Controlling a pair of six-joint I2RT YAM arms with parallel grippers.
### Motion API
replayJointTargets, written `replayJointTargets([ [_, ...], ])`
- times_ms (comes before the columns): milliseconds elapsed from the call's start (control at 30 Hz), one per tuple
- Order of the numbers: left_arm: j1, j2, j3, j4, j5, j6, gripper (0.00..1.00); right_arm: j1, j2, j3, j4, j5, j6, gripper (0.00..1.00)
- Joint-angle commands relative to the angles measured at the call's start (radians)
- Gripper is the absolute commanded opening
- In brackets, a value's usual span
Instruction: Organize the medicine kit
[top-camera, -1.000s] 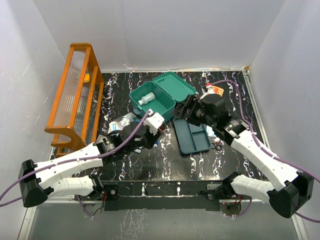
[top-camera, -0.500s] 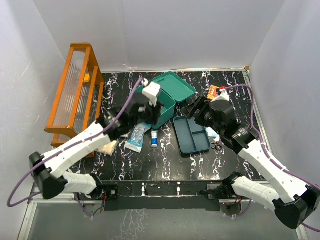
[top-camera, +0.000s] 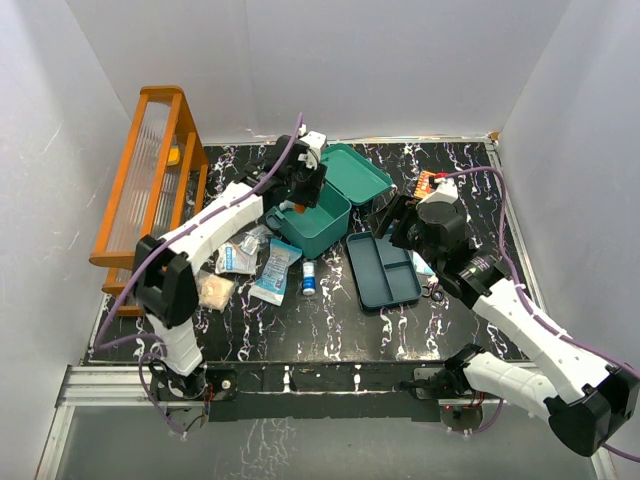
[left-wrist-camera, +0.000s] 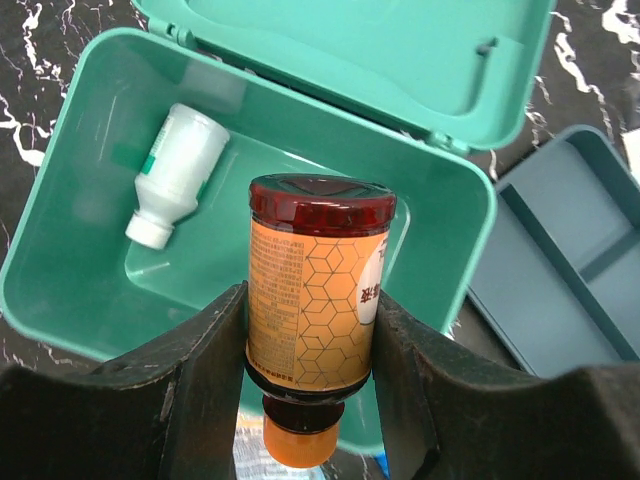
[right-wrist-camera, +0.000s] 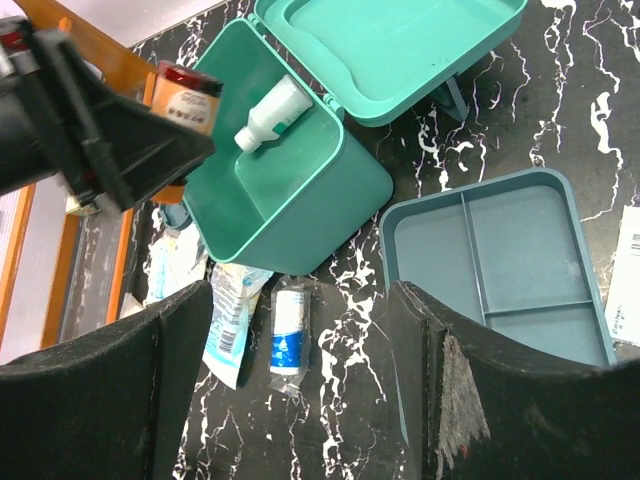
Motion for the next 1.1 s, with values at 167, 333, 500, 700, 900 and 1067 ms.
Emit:
replayJointTargets([
  [167,0.087,0.169,0.202,-0.065,0.065,0.069,0.36,-0.004,0.010,0.023,0.063,-0.001,-0.073,0.69],
  [333,0.101,0.197,0.186,-0.096,0.059,0.127,0.35,-0.005,0.000,0.028,0.038,-0.006,-0.096,0.69],
  [500,0.102,0.237,0.222,-0.098,0.092,0.210,0.35,-0.005,-0.011,0.019,0.033,-0.005,-0.096,0.70],
  [700,0.103,0.293,0.280,-0.126,0.110,0.281,0.33,-0.004,0.023,0.020,0.048,-0.034,-0.078,0.70],
  [900,0.102,0.300,0.243,-0.115,0.063,0.332,0.33,-0.005,0.020,0.013,0.049,-0.032,-0.055,0.70],
  [1067,0.104,0.330,0.250,-0.102,0.026,0.345,0.34,-0.005,0.026,0.007,0.058,-0.041,-0.038,0.70],
])
